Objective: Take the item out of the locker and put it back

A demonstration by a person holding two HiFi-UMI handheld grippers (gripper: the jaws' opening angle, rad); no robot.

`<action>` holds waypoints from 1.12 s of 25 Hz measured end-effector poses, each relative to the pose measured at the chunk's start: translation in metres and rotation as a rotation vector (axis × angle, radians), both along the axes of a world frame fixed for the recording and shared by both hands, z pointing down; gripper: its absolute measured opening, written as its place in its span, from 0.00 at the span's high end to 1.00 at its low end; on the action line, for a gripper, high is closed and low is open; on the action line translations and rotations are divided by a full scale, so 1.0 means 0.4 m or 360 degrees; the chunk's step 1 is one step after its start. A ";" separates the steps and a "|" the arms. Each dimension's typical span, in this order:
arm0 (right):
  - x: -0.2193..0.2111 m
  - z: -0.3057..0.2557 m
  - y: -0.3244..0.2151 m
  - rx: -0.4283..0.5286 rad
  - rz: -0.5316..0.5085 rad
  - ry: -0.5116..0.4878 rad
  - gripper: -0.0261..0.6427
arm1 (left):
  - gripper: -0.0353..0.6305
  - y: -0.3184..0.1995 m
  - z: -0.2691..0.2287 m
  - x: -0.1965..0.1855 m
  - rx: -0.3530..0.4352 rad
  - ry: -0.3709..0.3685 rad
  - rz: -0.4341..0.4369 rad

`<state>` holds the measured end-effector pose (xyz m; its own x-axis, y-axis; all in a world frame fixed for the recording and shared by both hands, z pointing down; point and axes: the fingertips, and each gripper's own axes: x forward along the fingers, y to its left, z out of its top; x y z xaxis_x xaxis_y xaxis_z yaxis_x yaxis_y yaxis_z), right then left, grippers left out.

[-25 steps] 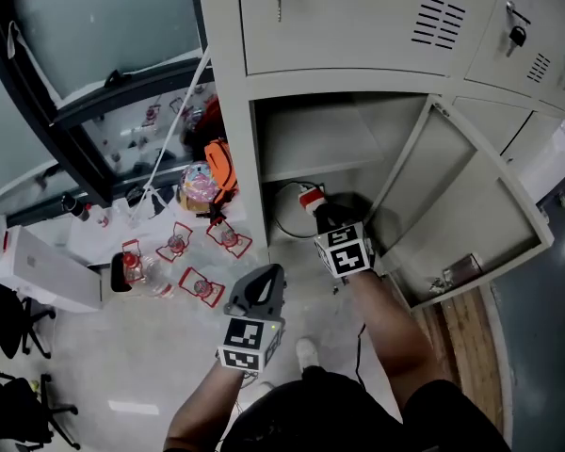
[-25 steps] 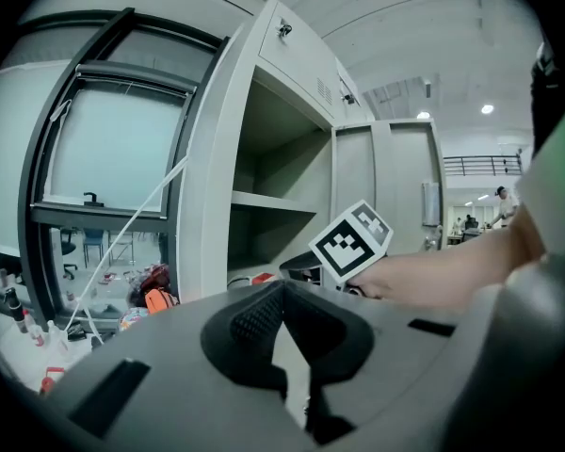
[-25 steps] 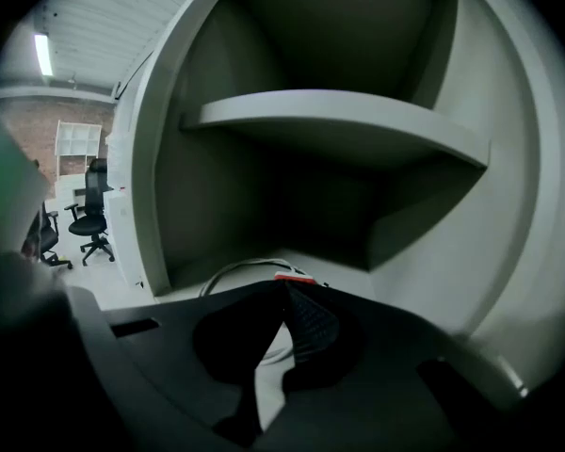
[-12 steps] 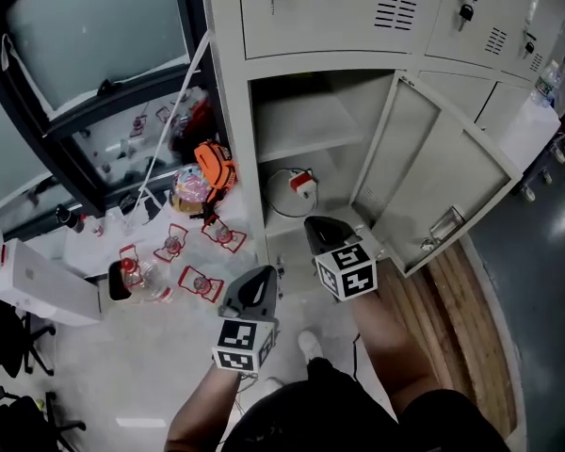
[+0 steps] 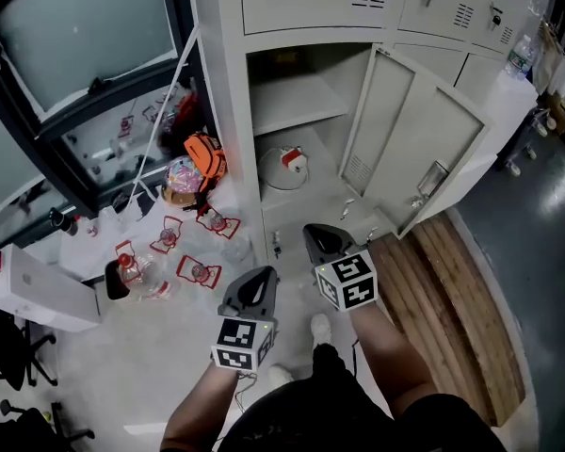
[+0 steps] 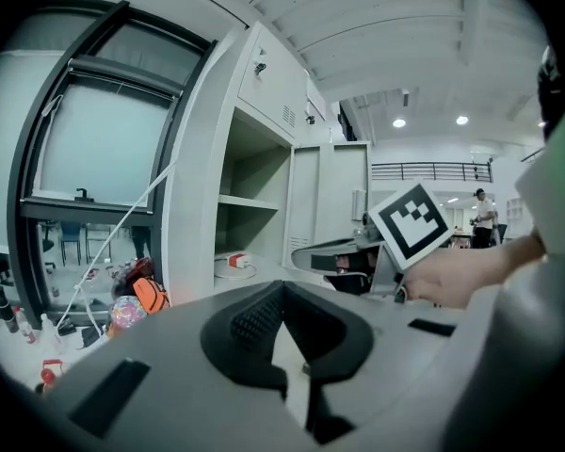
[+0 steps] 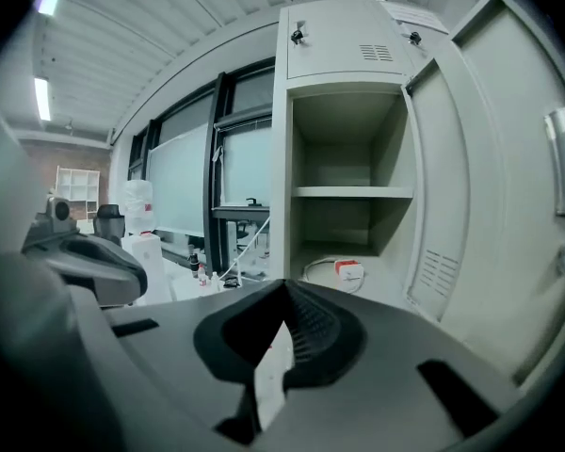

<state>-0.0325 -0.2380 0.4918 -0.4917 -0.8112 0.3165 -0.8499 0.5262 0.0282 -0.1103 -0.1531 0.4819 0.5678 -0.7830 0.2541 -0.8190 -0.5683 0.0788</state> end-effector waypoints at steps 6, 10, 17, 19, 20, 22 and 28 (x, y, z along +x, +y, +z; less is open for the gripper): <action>-0.002 -0.010 0.083 0.0007 -0.0010 0.0003 0.96 | 0.94 0.054 -0.007 -0.001 0.0003 0.0023 -0.0003; -0.007 -0.034 0.132 0.0030 -0.0054 -0.0017 0.96 | 0.94 0.072 -0.016 0.006 0.0000 0.0056 -0.0033; 0.035 -0.066 0.190 0.0058 -0.0128 -0.0057 0.96 | 0.94 0.081 -0.031 0.055 0.0010 0.0075 -0.0110; 0.056 -0.067 0.207 0.0060 -0.0163 -0.0054 0.96 | 0.94 0.090 -0.033 0.078 0.0010 0.0072 -0.0139; 0.065 -0.066 0.216 0.0059 -0.0181 -0.0053 0.96 | 0.94 0.097 -0.033 0.092 0.0009 0.0071 -0.0152; 0.081 -0.063 0.236 0.0052 -0.0223 -0.0052 0.96 | 0.94 0.112 -0.033 0.119 0.0002 0.0071 -0.0178; 0.132 -0.061 0.278 0.0052 -0.0337 -0.0072 0.96 | 0.94 0.161 -0.032 0.199 0.0007 0.0041 -0.0254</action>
